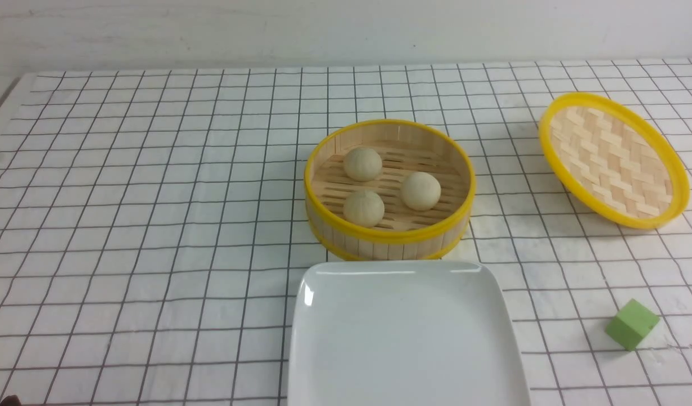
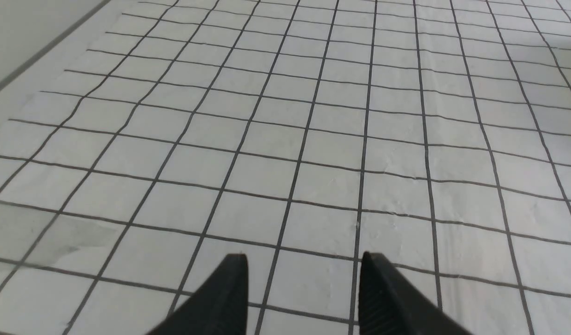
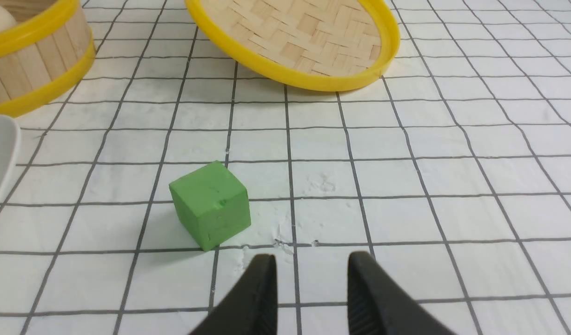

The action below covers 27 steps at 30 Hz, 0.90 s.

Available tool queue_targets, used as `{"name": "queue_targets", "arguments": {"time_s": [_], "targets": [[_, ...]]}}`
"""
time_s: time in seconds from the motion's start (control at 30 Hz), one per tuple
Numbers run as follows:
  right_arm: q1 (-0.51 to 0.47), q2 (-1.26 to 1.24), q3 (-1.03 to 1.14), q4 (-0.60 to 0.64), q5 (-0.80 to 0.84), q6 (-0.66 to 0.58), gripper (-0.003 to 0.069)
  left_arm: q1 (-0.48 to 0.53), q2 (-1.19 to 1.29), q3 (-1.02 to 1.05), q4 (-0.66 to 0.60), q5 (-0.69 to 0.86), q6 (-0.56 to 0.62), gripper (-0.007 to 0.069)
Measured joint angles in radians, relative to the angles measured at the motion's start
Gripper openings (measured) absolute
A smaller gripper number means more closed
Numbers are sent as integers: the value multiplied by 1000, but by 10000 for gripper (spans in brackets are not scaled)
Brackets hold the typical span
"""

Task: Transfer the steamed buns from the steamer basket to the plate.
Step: Use the right arm to grab the steamed stuffed bun that is closest to it

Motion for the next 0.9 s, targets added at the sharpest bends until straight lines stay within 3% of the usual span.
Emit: {"name": "queue_targets", "arguments": {"time_s": [0.37,0.67,0.9], "targets": [[0,0,-27,58,-11,0,241,0,0,0,0,0,0,352],[0,0,-287,81,-12,0,241,0,0,0,0,0,0,352],[0,0,-452,144,110,0,241,0,0,0,0,0,0,352]]}}
